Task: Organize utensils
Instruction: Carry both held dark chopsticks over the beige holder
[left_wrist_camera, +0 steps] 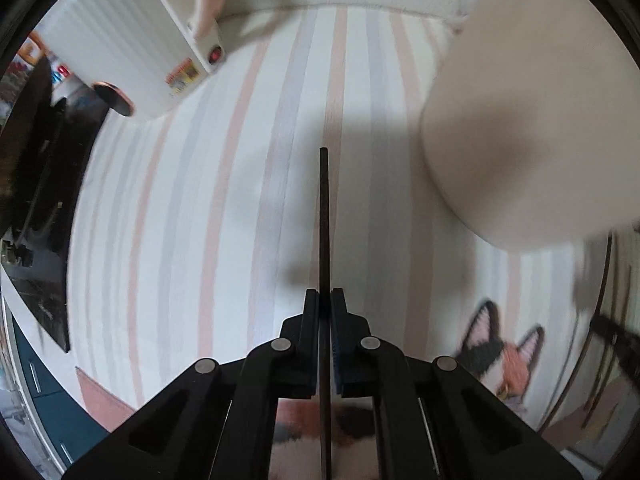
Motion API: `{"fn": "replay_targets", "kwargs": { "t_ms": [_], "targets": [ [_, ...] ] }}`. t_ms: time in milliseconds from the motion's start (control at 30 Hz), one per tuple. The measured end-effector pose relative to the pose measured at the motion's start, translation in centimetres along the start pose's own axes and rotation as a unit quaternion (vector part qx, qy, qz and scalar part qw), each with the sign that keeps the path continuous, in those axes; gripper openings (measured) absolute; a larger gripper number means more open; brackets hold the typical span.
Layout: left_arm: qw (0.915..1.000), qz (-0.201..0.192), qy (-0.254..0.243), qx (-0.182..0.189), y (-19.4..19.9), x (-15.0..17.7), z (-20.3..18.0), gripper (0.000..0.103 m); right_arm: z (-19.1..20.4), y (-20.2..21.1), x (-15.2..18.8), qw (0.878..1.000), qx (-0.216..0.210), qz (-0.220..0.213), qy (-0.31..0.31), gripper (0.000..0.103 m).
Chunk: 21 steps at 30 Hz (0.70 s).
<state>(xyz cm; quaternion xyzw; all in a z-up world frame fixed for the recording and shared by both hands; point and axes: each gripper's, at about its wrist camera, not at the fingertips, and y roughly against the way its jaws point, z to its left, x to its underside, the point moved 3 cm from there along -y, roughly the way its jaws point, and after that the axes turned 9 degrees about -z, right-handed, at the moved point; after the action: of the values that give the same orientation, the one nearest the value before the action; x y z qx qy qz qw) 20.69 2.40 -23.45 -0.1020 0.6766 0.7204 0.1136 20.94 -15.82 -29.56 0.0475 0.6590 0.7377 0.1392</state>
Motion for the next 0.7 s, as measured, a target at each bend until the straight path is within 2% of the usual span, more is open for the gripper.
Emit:
{"fn": "replay_targets", "kwargs": {
  "t_ms": [100, 233, 300, 367, 600, 700],
  "targets": [
    [0.9996, -0.026, 0.005, 0.008, 4.0, 1.5, 2.6, 0.003, 0.2, 2.7, 0.2, 0.999, -0.002, -0.038, 0.015, 0.005],
    [0.9977, -0.062, 0.02, 0.02, 7.7, 3.8, 3.0, 0.003, 0.1, 6.6, -0.3, 0.996, -0.01, -0.081, 0.022, 0.005],
    [0.9959, -0.081, 0.028, 0.027, 9.3, 3.3, 2.9, 0.003, 0.3, 8.7, -0.9, 0.994, -0.012, -0.103, 0.024, 0.005],
    [0.994, -0.1, 0.033, 0.028, 8.4, 1.6, 2.3, 0.003, 0.3, 10.6, -0.9, 0.99, -0.014, -0.134, 0.028, 0.005],
    [0.9809, -0.189, 0.042, 0.013, 12.3, -3.0, 4.5, 0.003, 1.3, 15.7, -2.1, 0.976, -0.023, -0.213, 0.028, 0.005],
    [0.9753, -0.216, 0.043, 0.01, 13.3, -4.9, 5.1, 0.002, 1.7, 17.9, -4.1, 0.969, -0.03, -0.242, 0.024, 0.005]
  ]
}}
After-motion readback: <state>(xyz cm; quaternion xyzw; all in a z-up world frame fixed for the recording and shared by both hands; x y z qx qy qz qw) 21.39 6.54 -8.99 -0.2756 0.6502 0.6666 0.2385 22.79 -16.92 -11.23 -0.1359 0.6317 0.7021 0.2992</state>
